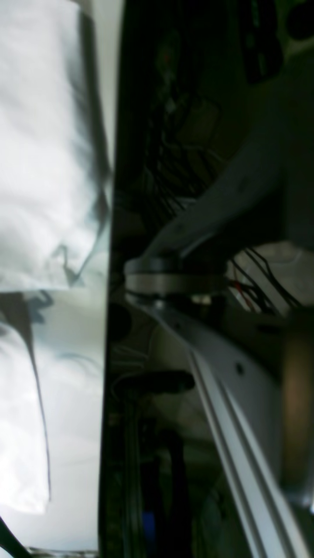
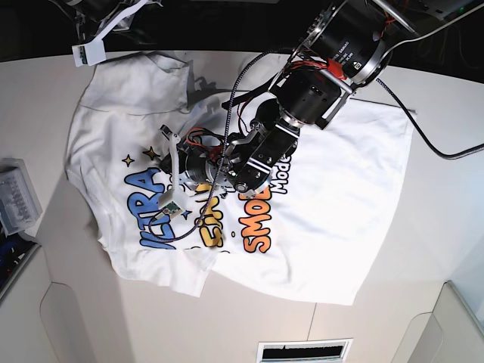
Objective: Layout the t-shirt on the table in an organized manner, then fold the t-shirt properly
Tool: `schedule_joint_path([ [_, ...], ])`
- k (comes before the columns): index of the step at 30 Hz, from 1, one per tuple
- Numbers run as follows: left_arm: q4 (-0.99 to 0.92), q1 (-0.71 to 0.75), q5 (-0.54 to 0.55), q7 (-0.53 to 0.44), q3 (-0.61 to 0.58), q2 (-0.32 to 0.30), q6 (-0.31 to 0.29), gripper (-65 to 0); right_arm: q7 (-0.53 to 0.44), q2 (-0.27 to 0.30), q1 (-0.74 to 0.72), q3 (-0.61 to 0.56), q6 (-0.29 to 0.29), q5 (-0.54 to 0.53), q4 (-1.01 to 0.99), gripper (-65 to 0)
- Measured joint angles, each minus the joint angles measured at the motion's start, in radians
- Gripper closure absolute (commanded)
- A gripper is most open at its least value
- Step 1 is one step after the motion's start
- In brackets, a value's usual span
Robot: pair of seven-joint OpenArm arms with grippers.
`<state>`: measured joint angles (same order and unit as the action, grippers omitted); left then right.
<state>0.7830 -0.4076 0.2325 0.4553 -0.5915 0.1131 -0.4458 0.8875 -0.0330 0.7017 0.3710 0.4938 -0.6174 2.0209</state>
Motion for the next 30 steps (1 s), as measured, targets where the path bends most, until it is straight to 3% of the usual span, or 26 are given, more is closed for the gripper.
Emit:
schedule_joint_path([
  [5, 0.0, 0.0, 0.0, 0.0, 0.0, 0.0, 0.0, 0.0, 0.02, 0.0, 0.019, 0.0, 0.004, -0.007, 0.001, 0.0],
  [8, 0.0, 0.0, 0.0, 0.0, 0.0, 0.0, 0.0, 0.0, 0.016, 0.0, 0.016, 0.0, 0.02, -0.007, 0.001, -22.8],
  [9, 0.0, 0.0, -0.001, 0.0, 0.0, 0.0, 0.0, 0.0, 0.011, 0.002, 0.013, 0.003, 0.021, -0.008, 0.001, -26.0],
  [11, 0.0, 0.0, -0.005, 0.0, 0.0, 0.0, 0.0, 0.0, 0.003, 0.002, 0.0, 0.028, 0.023, -0.007, 0.001, -24.7],
  [15, 0.0, 0.0, -0.006, 0.0, 0.0, 0.0, 0.0, 0.0, -0.011, 0.002, -0.052, 0.14, 0.022, 0.045, 0.0, 0.0],
  [21, 0.0, 0.0, -0.008, -0.001, 0.0, 0.0, 0.0, 0.0, -0.074, 0.047, -0.13, 0.285, 0.023, 0.058, -0.013, 0.0],
  [30, 0.0, 0.0, -0.009, -0.004, 0.0, -0.002, 0.0, 0.0, -0.119, 0.111, -0.235, 0.291, 0.021, 0.106, -0.294, 0.0],
])
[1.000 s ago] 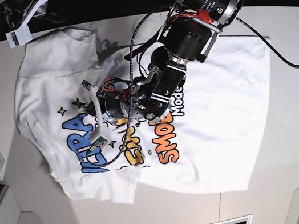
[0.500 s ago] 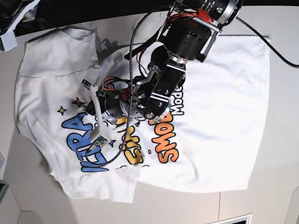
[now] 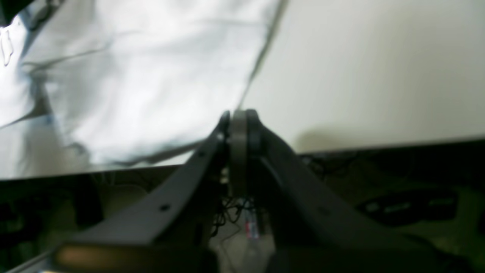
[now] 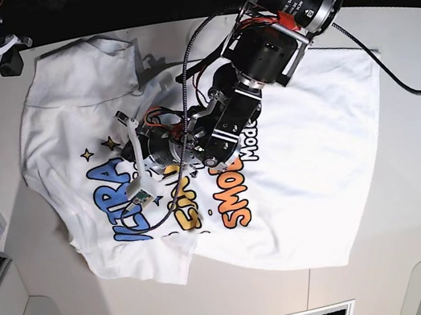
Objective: Layout the t-shirt on the table in an organized manner, then fold the t-shirt properly
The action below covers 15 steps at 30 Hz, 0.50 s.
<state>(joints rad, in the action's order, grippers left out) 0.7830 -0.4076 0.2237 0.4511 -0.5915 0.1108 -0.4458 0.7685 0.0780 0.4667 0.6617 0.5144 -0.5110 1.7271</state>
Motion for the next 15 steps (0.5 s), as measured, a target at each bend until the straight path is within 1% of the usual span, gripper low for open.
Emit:
schedule_joint_path([
  [4, 0.0, 0.0, -0.002, 0.001, 0.0, 0.0, 0.0, 0.0, -0.011, 0.019, -0.059, 0.0, -0.002, -0.003, -0.135, 0.0],
  [6, 0.0, 0.0, -0.005, 0.0, 0.0, 0.0, 0.0, 0.0, -0.021, 0.028, -0.092, 0.0, -0.007, -0.054, -0.195, 0.0],
  [10, 0.0, 0.0, -0.005, 0.0, 0.0, 0.0, 0.0, 0.0, -0.035, 0.033, -0.172, 0.002, -0.006, -0.114, -0.299, 0.0],
  [15, 0.0, 0.0, -0.009, 0.0, 0.0, 0.0, 0.0, 0.0, 0.01, 0.039, -0.254, 0.003, 0.021, -0.215, -0.445, 0.0],
])
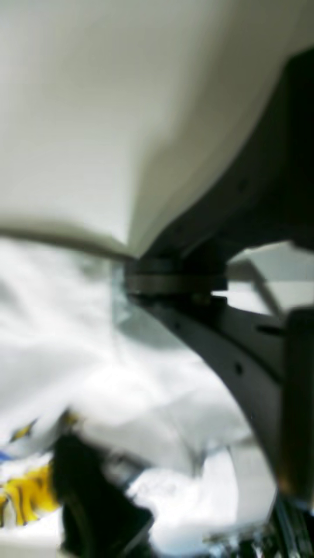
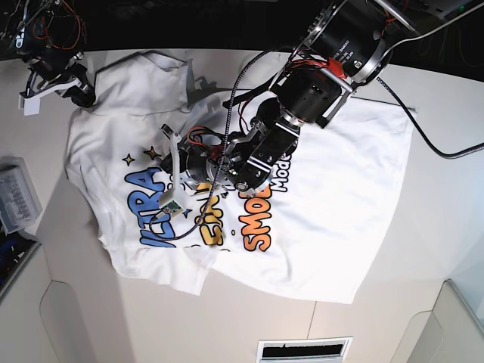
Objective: Layout the t-shirt on the table in an organized manner, then fold the t-shirt properly
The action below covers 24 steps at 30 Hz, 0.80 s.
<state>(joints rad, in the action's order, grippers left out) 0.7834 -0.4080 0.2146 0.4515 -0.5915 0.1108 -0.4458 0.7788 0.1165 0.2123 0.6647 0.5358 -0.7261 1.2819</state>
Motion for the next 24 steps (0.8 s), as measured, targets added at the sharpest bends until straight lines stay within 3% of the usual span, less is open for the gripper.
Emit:
schedule_joint_path([
  [3, 0.0, 0.0, -0.002, 0.0, 0.0, 0.0, 0.0, 0.0, 0.028, 0.0, -0.005, 0.0, 0.036, -0.067, -0.045, 0.0],
  [6, 0.0, 0.0, -0.002, -0.003, 0.0, 0.0, 0.0, 0.0, 0.163, 0.003, 0.022, 0.0, 0.069, -0.188, -0.045, 0.0],
  [10, 0.0, 0.0, -0.009, -0.003, 0.0, 0.0, 0.0, 0.0, 0.31, -0.001, 0.066, 0.0, 0.071, -0.343, -0.027, 0.0],
  [13, 0.0, -0.001, -0.013, -0.004, 0.0, 0.0, 0.001, 0.0, 0.42, -0.012, 0.101, -0.004, 0.088, -0.383, 0.012, 0.0],
  [24, 0.0, -0.002, -0.012, -0.005, 0.0, -0.002, 0.0, 0.0, 0.451, -0.006, 0.118, -0.003, 0.089, -0.41, 0.184, 0.0],
])
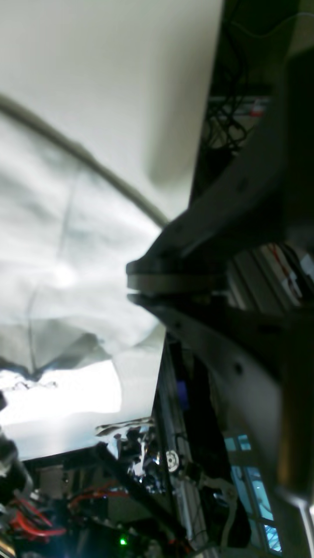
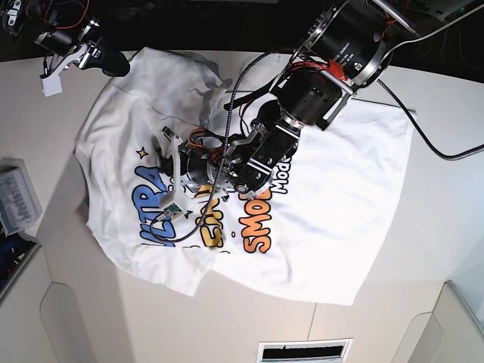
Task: Layout the t-shirt on the table in an organized manner, then fold the t-shirt properly
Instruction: 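Drag the grasped fabric with the left gripper away from the right gripper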
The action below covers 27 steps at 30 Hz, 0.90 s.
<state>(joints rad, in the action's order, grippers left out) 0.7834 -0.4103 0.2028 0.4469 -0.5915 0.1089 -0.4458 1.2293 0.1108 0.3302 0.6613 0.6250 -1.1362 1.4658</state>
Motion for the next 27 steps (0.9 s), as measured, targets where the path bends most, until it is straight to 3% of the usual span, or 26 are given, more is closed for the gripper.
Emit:
schedule_joint_path([
  [12, 0.064, 0.018, -0.01, 0.003, 0.013, -0.016, 0.013, 0.0, -0.056, 0.0, -0.066, 0.0, 0.0, 0.022, 0.036, 0.0],
  [22, 0.569, 0.117, 0.073, 0.076, 0.117, -0.161, -0.015, 0.0, -0.086, 0.0, -0.087, 0.0, 0.0, 0.04, 0.066, 0.0],
  [27, 0.641, 0.218, 0.066, 0.092, 0.186, -0.279, -0.004, 0.0, -0.213, 0.002, -0.128, -0.016, -0.005, 0.217, 0.11, 0.0],
])
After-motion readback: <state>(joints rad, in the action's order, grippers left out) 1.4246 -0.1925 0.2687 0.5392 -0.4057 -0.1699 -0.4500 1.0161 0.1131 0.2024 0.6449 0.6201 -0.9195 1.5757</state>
